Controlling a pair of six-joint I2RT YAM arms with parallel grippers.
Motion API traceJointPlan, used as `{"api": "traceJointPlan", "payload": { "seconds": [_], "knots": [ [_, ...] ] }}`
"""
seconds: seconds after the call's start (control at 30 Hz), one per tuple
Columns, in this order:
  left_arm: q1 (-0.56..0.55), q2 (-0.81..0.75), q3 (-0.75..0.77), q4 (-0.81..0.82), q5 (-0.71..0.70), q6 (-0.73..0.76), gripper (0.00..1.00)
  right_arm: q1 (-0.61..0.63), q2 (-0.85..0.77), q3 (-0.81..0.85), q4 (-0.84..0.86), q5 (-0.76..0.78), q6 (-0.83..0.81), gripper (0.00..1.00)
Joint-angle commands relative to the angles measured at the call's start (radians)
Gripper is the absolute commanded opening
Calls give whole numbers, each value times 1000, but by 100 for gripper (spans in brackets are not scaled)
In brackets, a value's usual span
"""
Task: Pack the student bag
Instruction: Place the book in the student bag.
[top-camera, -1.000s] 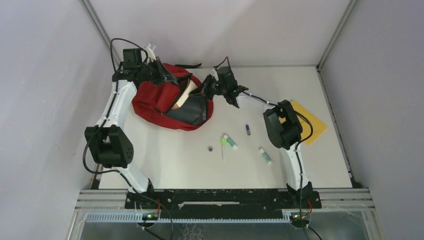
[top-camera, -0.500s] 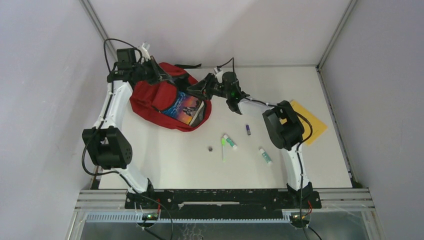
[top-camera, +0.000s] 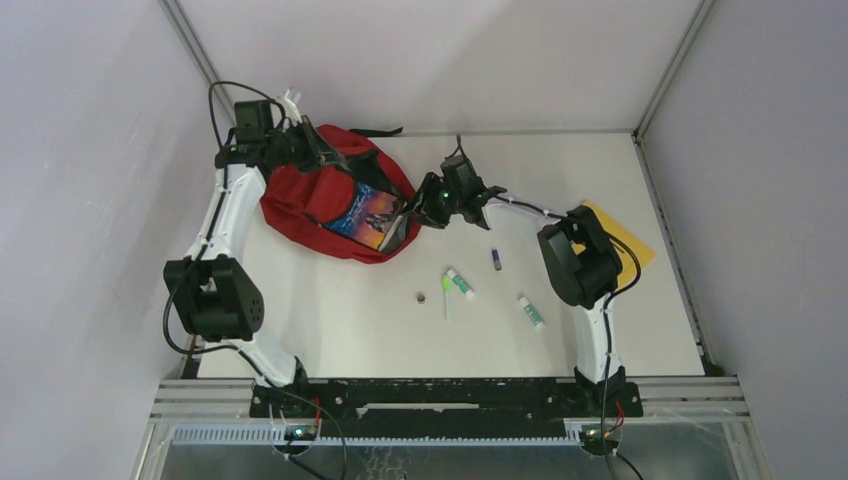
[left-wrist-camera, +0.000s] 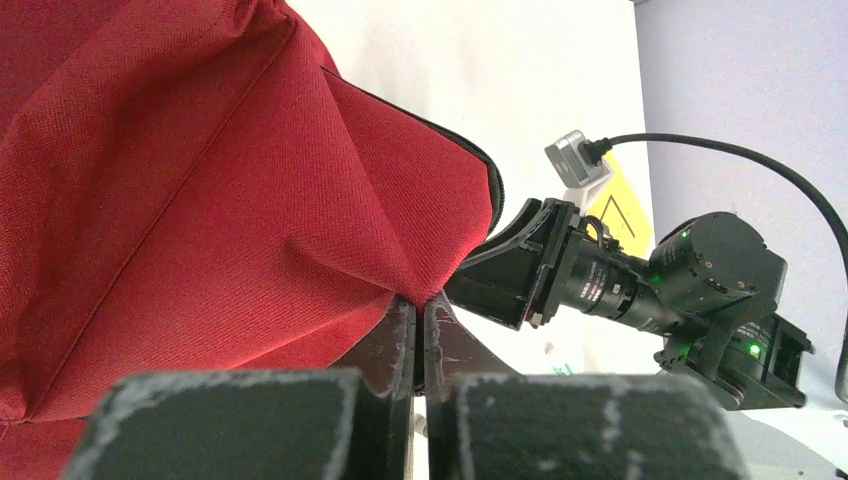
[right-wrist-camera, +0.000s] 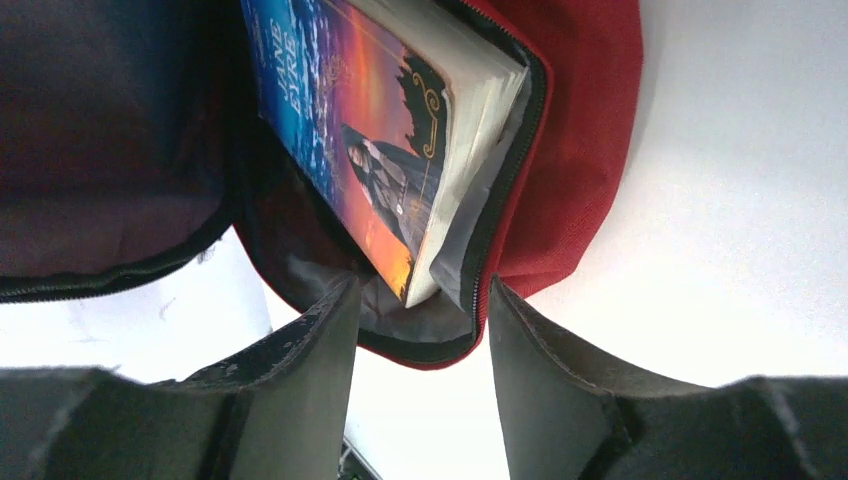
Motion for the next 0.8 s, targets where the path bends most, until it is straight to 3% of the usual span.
{"api": "traceJointPlan", "payload": {
  "seconds": [0.0, 0.23, 0.47, 0.77],
  "knots": [
    [2, -66, -11, 53, 41, -16, 0, 17, -15, 55, -49, -5, -79, 58],
    [1, -78, -32, 65, 59, -19, 0, 59, -36, 50, 41, 32, -51, 55],
    [0, -82, -49, 74, 73, -22, 0, 79, 86, 164, 54, -28, 38, 56],
    [0, -99, -79, 80, 75, -20, 0, 92, 130, 124, 42, 14, 112, 57]
  ]
}}
